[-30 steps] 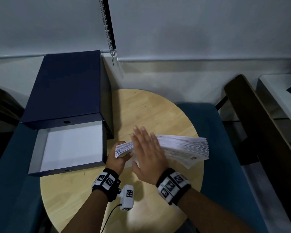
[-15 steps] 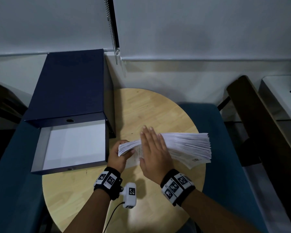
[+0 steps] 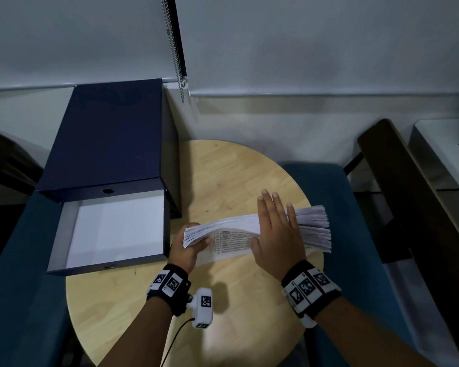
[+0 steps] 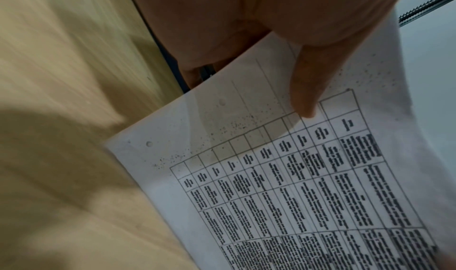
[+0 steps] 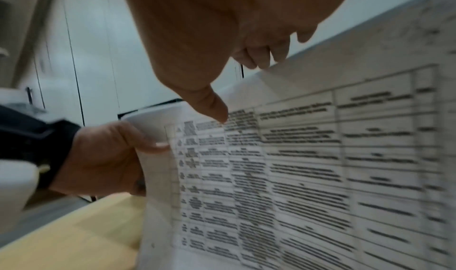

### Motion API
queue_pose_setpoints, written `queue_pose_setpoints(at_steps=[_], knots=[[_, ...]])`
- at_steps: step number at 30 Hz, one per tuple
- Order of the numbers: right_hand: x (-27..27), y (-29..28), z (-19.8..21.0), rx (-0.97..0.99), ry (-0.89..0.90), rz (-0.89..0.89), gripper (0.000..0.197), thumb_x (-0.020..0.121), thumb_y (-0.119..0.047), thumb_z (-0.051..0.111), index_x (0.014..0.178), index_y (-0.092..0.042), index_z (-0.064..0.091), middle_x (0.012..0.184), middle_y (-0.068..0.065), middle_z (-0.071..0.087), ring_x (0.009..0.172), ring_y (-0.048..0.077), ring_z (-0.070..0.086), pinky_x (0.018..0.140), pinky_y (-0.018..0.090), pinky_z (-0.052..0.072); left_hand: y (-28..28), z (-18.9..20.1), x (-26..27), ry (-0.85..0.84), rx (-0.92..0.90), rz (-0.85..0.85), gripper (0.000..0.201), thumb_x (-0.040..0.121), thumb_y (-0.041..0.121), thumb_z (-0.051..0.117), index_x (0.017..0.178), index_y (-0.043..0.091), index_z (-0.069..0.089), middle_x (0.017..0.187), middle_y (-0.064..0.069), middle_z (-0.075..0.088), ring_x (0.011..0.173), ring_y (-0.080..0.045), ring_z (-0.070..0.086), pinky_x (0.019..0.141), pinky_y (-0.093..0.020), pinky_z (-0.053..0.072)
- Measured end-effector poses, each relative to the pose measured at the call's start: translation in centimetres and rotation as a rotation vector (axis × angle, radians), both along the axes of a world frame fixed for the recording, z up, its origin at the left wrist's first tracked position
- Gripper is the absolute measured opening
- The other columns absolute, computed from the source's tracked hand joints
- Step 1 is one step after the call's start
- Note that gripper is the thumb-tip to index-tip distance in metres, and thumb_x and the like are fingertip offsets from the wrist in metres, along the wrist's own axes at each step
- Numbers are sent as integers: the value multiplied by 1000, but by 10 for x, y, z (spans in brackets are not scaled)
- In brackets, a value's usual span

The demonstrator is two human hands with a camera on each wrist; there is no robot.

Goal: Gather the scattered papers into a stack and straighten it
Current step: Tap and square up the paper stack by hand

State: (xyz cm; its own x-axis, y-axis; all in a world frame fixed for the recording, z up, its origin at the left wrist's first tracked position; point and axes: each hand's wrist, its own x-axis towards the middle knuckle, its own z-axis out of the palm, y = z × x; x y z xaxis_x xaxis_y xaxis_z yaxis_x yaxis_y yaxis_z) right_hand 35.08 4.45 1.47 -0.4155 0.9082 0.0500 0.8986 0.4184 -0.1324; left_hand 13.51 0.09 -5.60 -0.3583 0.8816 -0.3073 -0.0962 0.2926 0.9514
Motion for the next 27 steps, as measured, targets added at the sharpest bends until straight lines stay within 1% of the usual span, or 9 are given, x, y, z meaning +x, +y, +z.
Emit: queue_pose_setpoints(at_steps=[3,6,11,14,17,19,22,25,27], knots=[[-33,-15,11,35,140,137,86,84,-21,55,155,-9,7,164,11,5,152,29,5,121,52,16,-2,0,0,11,-7,-4,33,66,7,77,95,14,63,89,-3,69,82,-18,64,76,-31,51],[-75,-38,-2,2,53,366,88,84,-27,54,156,-10,5,165,10,-1,152,27,-2,121,48,2,-1,3,0,96,-9,-30,18,81,0,70,98,3,65,85,-4,70,80,-20,65,68,-21,53],[-100,-44,-19,-95,-22,395,94,77,-24,56,155,-7,6,164,10,-7,152,27,-8,122,50,5,3,7,0,383,-51,-144,7,98,13,55,96,17,60,79,17,58,67,9,58,58,1,40],[-95,-44,-17,-111,-37,418,99,76,-25,59,155,-7,3,164,10,-10,152,27,-9,122,50,3,4,1,-5,314,-58,-122,8,96,14,58,96,11,65,80,9,65,72,-3,61,65,-16,46],[-88,-39,-16,-82,-11,329,80,85,-24,40,155,-7,5,164,10,-9,152,27,-3,122,50,4,2,0,-7,175,-38,-48,16,74,16,65,90,18,64,82,6,71,77,-12,65,73,-26,51],[-82,-35,-15,-86,-19,278,75,89,-24,41,155,-7,9,164,9,-4,152,27,4,122,50,5,1,0,-5,156,-19,-69,22,67,11,70,87,20,64,79,10,72,77,-12,65,77,-32,50],[-70,-26,-10,-79,25,202,79,85,-22,56,154,-7,18,163,10,11,151,26,15,121,49,13,0,6,0,218,53,-125,23,80,4,73,90,24,68,86,20,73,83,-2,66,79,-24,49],[-54,-13,11,-15,145,138,66,88,-25,49,150,-12,31,161,7,25,148,24,25,120,50,15,-1,26,8,298,163,-184,10,81,26,72,88,32,69,90,16,73,87,-7,67,79,-25,52],[-40,0,33,20,195,112,50,89,-31,45,134,-13,50,145,8,49,135,28,44,113,53,29,5,45,12,347,224,-255,10,82,30,69,91,27,70,88,7,73,86,-15,68,77,-33,54]])
